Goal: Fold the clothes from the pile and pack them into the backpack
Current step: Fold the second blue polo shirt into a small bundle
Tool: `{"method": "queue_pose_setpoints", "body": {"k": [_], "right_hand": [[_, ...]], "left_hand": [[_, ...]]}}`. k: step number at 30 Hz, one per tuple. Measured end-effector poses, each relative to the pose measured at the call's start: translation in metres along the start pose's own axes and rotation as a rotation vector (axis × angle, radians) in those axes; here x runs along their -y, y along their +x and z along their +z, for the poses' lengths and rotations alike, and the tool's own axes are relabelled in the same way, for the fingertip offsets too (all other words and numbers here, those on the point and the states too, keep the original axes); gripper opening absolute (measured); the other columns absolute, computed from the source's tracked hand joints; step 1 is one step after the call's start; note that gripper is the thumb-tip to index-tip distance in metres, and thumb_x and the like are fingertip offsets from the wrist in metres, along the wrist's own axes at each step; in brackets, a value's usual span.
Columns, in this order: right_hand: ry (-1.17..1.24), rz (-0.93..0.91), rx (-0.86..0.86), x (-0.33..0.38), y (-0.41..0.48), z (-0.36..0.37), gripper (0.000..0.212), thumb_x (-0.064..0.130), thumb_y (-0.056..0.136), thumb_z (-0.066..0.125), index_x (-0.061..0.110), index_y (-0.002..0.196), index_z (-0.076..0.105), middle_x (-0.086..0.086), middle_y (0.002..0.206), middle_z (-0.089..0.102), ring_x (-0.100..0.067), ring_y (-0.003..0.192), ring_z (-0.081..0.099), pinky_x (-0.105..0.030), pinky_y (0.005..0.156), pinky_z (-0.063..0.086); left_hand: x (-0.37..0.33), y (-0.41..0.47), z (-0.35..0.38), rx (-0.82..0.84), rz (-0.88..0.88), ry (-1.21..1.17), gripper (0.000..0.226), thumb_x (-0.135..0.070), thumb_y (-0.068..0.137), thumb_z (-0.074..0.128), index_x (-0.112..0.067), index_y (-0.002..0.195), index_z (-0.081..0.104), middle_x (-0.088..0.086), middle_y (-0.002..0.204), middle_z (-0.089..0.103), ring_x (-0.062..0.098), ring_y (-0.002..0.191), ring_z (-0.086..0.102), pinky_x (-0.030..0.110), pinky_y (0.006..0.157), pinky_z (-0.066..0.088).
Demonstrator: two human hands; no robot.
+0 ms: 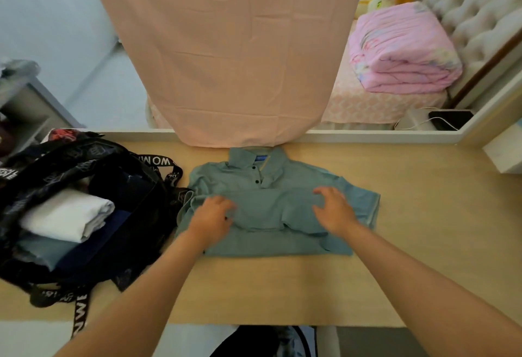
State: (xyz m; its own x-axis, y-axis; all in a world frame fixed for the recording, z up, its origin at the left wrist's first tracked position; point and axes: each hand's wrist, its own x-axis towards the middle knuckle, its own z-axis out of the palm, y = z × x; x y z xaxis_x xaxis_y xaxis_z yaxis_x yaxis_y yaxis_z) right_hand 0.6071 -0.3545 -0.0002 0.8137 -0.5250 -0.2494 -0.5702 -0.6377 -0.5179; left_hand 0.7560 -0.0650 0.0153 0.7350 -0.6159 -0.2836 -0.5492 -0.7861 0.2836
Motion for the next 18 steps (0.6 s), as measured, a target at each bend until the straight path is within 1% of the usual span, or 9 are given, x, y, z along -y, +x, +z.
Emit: {"method": "queue_pose_setpoints", "body": {"k": [2, 4, 7, 10, 12, 14, 15, 17, 18], "right_hand": [[-0.109, -0.064, 0.12, -0.002, 0.003, 0.015, 0.049, 0.023, 0.088, 0.066, 0.024, 0.135, 0.053, -0.006, 0.137, 0.049, -0.03, 0.131, 0.044, -0.042, 0.109, 0.037], [-0.225, -0.094, 0.236, -0.005, 0.007, 0.028, 0.057, 0.019, 0.082, 0.064, 0.03, 0.137, 0.051, -0.003, 0.141, 0.045, -0.028, 0.13, 0.043, -0.042, 0.108, 0.039], [-0.336, -0.12, 0.385, -0.008, 0.012, 0.037, 0.074, 0.011, 0.076, 0.061, 0.031, 0.144, 0.042, -0.004, 0.156, 0.027, -0.028, 0.141, 0.029, -0.043, 0.113, 0.036], [-0.439, -0.171, 0.346, -0.013, 0.013, 0.042, 0.077, 0.023, 0.076, 0.063, 0.03, 0.148, 0.038, -0.001, 0.157, 0.024, -0.026, 0.142, 0.027, -0.039, 0.111, 0.038], [-0.456, -0.182, 0.253, -0.016, 0.016, 0.045, 0.064, 0.037, 0.08, 0.065, 0.031, 0.142, 0.049, 0.003, 0.153, 0.034, -0.022, 0.137, 0.037, -0.037, 0.104, 0.043], [-0.449, -0.239, 0.134, -0.018, 0.022, 0.048, 0.039, 0.036, 0.085, 0.064, 0.032, 0.123, 0.066, 0.006, 0.143, 0.051, -0.021, 0.124, 0.051, -0.036, 0.094, 0.047], [-0.432, -0.274, 0.071, -0.018, 0.024, 0.048, 0.028, 0.033, 0.087, 0.063, 0.03, 0.113, 0.072, 0.005, 0.132, 0.06, -0.022, 0.114, 0.059, -0.036, 0.088, 0.048], [-0.36, -0.275, -0.039, -0.011, 0.031, 0.041, 0.017, 0.026, 0.09, 0.06, 0.023, 0.1, 0.072, 0.0, 0.104, 0.072, -0.026, 0.092, 0.067, -0.035, 0.076, 0.048], [-0.299, -0.228, -0.089, -0.005, 0.036, 0.035, 0.013, 0.024, 0.092, 0.057, 0.019, 0.096, 0.068, -0.004, 0.09, 0.072, -0.029, 0.083, 0.067, -0.035, 0.07, 0.046]], "left_hand": [[0.001, 0.004, 0.019, 0.122, 0.058, 0.005, 0.047, -0.03, 0.09, 0.061, -0.028, 0.136, 0.053, 0.001, 0.139, 0.046, 0.025, 0.133, 0.037, 0.04, 0.108, 0.036], [0.004, 0.007, 0.034, 0.193, 0.078, 0.079, 0.058, -0.032, 0.091, 0.06, -0.029, 0.145, 0.042, 0.0, 0.147, 0.038, 0.025, 0.138, 0.03, 0.044, 0.11, 0.035], [0.008, 0.013, 0.045, 0.156, 0.063, 0.193, 0.063, -0.023, 0.092, 0.052, -0.031, 0.151, 0.031, 0.002, 0.153, 0.031, 0.027, 0.139, 0.028, 0.045, 0.108, 0.035], [0.011, 0.023, 0.051, 0.065, 0.09, 0.309, 0.061, -0.019, 0.093, 0.05, -0.032, 0.15, 0.033, 0.004, 0.147, 0.038, 0.029, 0.13, 0.039, 0.041, 0.102, 0.038], [0.014, 0.034, 0.052, 0.08, 0.092, 0.312, 0.052, -0.021, 0.096, 0.049, -0.03, 0.146, 0.041, 0.004, 0.137, 0.046, 0.028, 0.122, 0.046, 0.039, 0.099, 0.041], [0.017, 0.044, 0.05, 0.047, 0.108, 0.312, 0.039, -0.022, 0.089, 0.062, -0.028, 0.128, 0.061, 0.004, 0.116, 0.058, 0.028, 0.103, 0.057, 0.039, 0.086, 0.051], [0.019, 0.047, 0.051, 0.029, 0.121, 0.332, 0.032, -0.021, 0.078, 0.075, -0.027, 0.109, 0.073, 0.003, 0.098, 0.062, 0.026, 0.086, 0.062, 0.038, 0.071, 0.055], [0.023, 0.049, 0.052, -0.045, 0.125, 0.307, 0.017, -0.02, 0.058, 0.086, -0.024, 0.07, 0.074, -0.001, 0.071, 0.059, 0.023, 0.06, 0.058, 0.032, 0.044, 0.05], [0.022, 0.05, 0.048, -0.077, 0.11, 0.252, 0.011, -0.022, 0.061, 0.079, -0.02, 0.064, 0.069, -0.001, 0.068, 0.057, 0.024, 0.056, 0.057, 0.031, 0.04, 0.046]]}}
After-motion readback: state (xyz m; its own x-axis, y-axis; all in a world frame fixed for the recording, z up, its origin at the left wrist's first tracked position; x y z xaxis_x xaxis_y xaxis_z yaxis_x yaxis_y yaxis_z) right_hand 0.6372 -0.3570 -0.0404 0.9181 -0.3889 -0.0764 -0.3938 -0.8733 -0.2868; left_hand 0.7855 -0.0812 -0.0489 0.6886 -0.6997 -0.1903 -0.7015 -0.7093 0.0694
